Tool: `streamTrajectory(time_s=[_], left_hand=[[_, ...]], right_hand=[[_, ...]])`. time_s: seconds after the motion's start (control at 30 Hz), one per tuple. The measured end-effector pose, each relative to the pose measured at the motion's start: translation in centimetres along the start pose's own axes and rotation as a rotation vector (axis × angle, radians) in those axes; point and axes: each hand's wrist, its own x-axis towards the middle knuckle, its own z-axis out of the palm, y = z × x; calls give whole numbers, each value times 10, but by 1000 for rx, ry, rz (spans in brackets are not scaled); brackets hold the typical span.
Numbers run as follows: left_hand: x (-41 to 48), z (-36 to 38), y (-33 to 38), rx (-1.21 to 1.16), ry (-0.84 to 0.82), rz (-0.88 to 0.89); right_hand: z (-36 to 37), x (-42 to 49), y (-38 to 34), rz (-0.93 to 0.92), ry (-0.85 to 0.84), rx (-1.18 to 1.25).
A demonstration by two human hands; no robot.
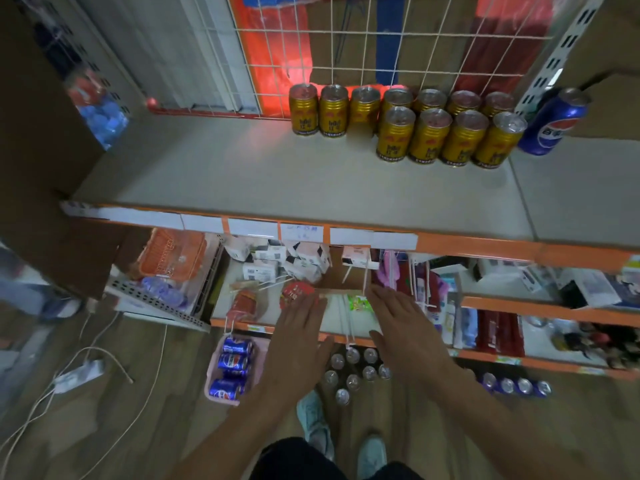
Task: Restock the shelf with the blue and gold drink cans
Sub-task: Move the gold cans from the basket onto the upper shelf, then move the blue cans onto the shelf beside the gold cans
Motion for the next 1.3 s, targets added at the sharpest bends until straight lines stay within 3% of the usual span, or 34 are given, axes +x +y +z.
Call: streamTrajectory(time_s=[0.4, 0.67, 1.0, 1.3], left_hand=[[-80, 57, 66, -30, -167, -145], [-105, 68, 41, 9, -211, -225], [-158, 59, -89, -82, -207, -437], [-216, 88, -256, -53, -191, -452]], right_hand=[[47, -91, 35, 26, -221, 93], [73, -96, 14, -21, -329, 81], [136, -31, -101, -224, -436, 12], [260, 17, -228, -212, -506, 50]])
